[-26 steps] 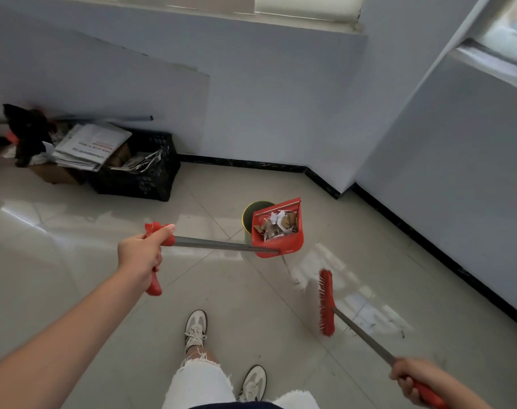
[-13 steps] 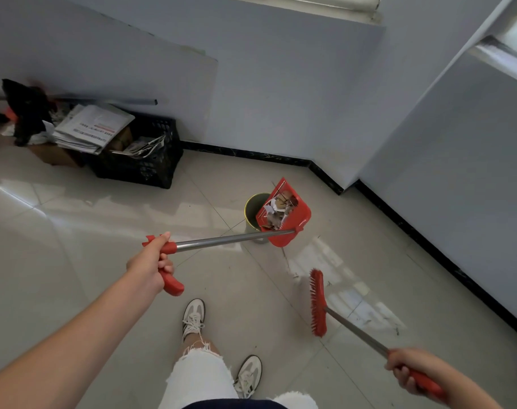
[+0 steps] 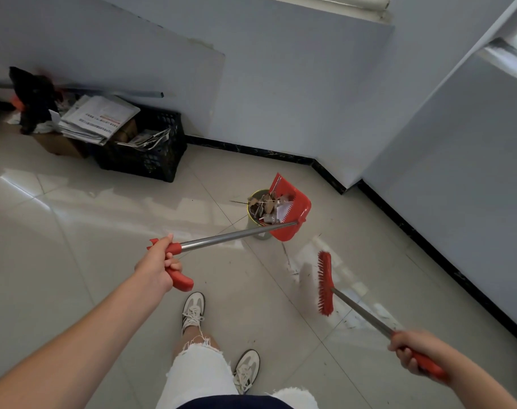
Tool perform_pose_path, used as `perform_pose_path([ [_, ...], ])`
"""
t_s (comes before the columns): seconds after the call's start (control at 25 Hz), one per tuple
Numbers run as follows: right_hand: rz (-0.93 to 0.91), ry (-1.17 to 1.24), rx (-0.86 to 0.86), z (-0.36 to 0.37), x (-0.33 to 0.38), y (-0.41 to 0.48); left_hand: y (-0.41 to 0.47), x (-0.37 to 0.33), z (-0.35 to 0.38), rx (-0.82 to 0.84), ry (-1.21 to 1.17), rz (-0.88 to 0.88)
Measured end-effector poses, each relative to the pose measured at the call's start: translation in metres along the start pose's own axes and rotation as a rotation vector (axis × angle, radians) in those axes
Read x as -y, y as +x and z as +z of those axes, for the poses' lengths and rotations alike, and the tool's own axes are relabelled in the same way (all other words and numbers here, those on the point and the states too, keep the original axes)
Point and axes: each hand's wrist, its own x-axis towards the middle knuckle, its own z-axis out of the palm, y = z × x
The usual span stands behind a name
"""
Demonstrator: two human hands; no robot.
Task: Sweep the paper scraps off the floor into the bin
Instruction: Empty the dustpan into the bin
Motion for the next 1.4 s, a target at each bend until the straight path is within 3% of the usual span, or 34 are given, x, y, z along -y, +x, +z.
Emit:
perform_pose_path([
  [0.44,0.008,-0.042,0.02,0.011,0.002,-0.005,-0.006,0.027,0.002,0.002,-0.123,-0.092],
  [0.72,-0.007,-0.039,0.046,0.021,0.003,-0.013,-0.007,0.052,-0.013,-0.014,-0.3,-0.238],
  [1.4,-0.036,0.003,0.059,0.02,0.026,-0.012,-0.029,0.118,-0.007,0.085,-0.606,-0.38],
])
